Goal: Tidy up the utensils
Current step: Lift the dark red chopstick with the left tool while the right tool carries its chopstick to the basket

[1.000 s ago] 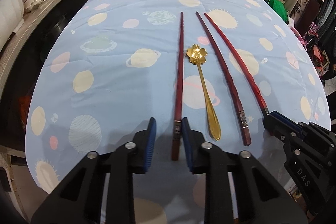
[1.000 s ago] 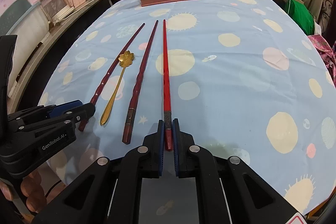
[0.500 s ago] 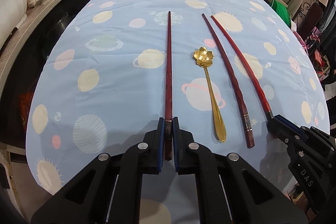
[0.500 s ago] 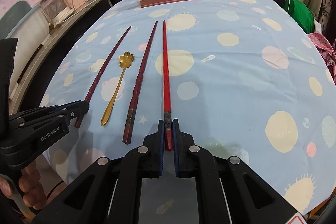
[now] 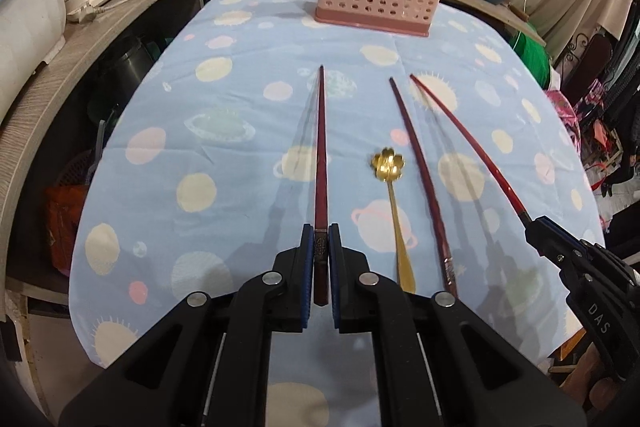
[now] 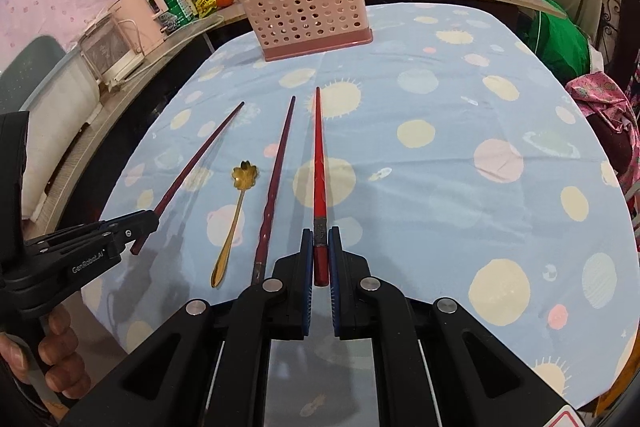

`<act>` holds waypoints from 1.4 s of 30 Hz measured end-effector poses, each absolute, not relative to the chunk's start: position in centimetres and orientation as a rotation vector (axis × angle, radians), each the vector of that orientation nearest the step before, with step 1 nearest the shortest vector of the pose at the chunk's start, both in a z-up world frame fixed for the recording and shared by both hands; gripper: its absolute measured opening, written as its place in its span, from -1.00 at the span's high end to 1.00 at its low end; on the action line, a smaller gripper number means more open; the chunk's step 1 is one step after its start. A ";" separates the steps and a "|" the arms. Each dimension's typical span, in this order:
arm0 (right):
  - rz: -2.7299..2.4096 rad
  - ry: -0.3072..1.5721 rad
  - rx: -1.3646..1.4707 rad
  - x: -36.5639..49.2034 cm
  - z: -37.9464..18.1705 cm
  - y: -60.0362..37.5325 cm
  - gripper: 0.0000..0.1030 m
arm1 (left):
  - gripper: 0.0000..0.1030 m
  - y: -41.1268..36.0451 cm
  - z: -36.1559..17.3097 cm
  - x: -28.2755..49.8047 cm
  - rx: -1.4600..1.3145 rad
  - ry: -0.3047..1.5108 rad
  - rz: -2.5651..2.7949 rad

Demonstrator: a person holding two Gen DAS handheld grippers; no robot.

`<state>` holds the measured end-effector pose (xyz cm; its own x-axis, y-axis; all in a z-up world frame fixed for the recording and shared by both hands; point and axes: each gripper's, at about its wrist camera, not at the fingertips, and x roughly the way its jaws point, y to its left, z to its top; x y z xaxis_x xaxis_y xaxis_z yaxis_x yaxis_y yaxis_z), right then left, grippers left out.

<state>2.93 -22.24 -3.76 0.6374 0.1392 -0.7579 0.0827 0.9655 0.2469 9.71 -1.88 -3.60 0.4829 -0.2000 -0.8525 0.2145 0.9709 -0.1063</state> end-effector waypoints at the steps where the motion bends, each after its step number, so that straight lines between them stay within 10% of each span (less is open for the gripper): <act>1: 0.032 0.868 0.276 3.0 -3.2 -22.5 0.86 | 0.86 -1.8 -3.0 9.8 0.010 1.024 -0.253; 42: 0.052 0.349 0.426 16.6 17.7 -31.4 0.86 | 0.87 -1.9 22.4 25.7 -0.208 0.530 -0.296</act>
<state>16.65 -31.40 17.70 0.9394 0.1222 -0.3205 0.0227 0.9103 0.4134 25.75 -1.93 22.40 0.8219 -0.3293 -0.4648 0.2228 0.9368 -0.2698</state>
